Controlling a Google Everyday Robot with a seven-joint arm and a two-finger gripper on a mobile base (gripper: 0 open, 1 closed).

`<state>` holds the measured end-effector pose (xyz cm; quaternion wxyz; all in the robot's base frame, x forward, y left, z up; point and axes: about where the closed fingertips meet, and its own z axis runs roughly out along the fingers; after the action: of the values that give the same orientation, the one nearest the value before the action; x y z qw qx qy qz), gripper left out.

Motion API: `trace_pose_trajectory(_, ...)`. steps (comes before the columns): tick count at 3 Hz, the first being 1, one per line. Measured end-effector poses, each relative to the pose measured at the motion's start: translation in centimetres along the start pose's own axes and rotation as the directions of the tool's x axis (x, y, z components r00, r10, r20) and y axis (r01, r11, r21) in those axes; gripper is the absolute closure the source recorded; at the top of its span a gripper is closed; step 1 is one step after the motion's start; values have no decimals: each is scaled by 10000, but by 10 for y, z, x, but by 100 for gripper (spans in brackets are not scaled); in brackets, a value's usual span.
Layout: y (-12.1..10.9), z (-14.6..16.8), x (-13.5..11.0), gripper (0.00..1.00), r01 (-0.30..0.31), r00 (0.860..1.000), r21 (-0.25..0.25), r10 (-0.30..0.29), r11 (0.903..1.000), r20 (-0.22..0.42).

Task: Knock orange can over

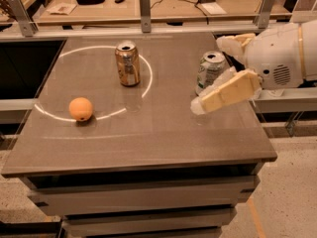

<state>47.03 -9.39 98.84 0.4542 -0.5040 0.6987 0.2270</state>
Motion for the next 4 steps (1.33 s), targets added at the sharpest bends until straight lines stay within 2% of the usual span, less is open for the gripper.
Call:
trace_pose_trajectory(1,-2,35,-8,0,587,9982,435,-580,9973,-165)
trace_pose_trajectory(2,-2,35,-8,0,587,9982,435,-580,9973,-165)
trace_pose_trajectory(3,-12,49,12,0,284,9995,345,-278,9990,-171)
trace_pose_trajectory(4,-31,66,31,0,160,9999,-162,-160,9997,16)
